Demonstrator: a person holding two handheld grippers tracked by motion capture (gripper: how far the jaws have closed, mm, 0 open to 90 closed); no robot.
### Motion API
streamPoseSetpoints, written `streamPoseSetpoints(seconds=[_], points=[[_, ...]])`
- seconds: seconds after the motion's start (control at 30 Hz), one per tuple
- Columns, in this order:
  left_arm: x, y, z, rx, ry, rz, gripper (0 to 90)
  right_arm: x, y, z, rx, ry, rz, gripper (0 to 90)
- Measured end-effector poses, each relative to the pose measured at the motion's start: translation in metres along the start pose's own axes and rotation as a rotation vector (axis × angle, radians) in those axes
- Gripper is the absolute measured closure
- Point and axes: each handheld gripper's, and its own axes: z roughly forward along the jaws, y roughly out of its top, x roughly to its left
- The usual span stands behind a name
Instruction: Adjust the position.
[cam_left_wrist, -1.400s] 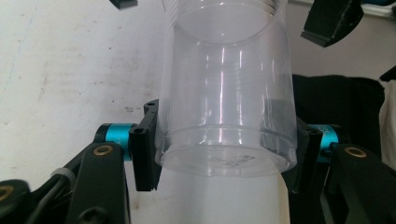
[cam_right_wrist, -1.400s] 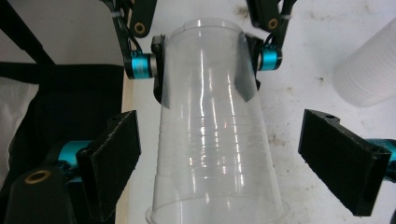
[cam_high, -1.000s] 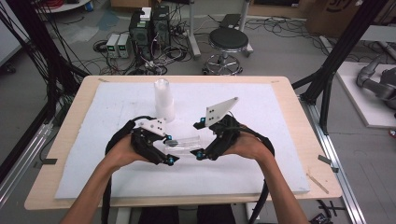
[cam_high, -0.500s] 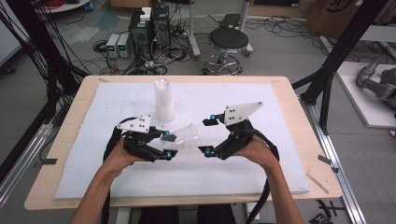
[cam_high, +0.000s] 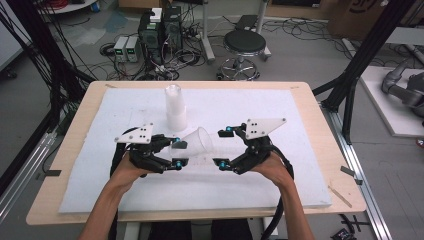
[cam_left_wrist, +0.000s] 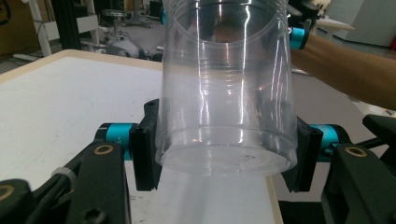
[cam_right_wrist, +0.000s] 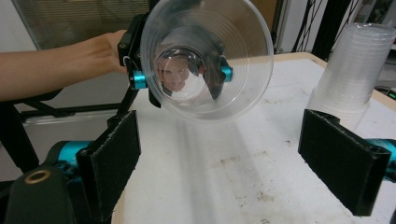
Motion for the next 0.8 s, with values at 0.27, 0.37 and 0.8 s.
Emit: streamPoseSetpoints(seconds=[0.27, 0.37, 0.8], points=[[-0.001, -0.003, 0.000, -0.041, -0.003, 0.002, 41.8, -0.001, -0.005, 0.008, -0.014, 0.019, 0.008, 13.1], [-0.002, -0.003, 0.002, -0.050, -0.012, 0.005, 41.8, -0.001, -0.006, 0.012, -0.018, 0.028, 0.012, 13.1], [-0.004, -0.003, 0.013, -0.044, -0.029, 0.021, 41.8, 0.000, -0.003, 0.029, -0.029, 0.071, 0.023, 13.2]])
